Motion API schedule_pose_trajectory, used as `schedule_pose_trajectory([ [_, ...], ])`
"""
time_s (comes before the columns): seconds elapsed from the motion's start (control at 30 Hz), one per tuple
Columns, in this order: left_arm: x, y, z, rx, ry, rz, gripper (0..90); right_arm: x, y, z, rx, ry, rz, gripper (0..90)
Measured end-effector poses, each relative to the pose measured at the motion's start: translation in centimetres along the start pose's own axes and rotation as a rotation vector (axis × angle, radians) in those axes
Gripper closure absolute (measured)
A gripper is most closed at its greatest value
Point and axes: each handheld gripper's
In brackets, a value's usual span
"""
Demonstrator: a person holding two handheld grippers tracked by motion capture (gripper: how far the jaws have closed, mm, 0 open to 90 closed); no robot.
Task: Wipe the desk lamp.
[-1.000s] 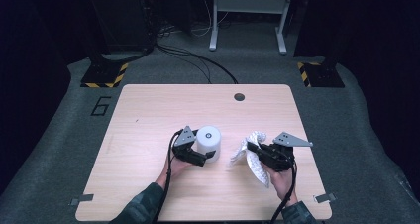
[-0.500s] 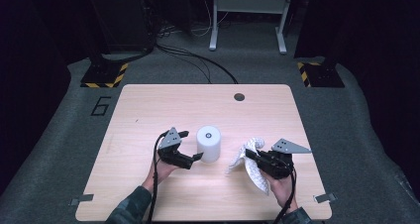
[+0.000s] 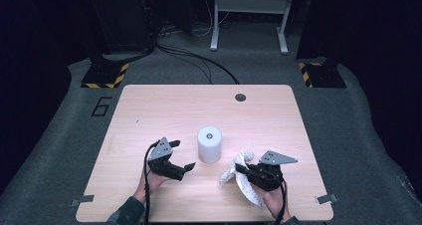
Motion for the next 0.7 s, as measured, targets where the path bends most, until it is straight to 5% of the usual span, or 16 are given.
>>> schedule_pose_trajectory([
  [0.47,-0.4,-2.1,-2.3,0.030,0.049,-0.019,0.0,1.8,-0.7,3.4,0.078,0.081,-0.027,84.3],
  [0.7,-0.5,-3.0,-3.1,0.065,0.037,-0.031,0.0,2.4,-0.3,6.0,0.125,0.115,-0.041,84.2],
])
Point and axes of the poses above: each handheld gripper's, and its own axes: z roughly forward along the jaws, y roughly out of its top, x roughly to its left, and after that the axes turned 13 degrees about y, right-handed
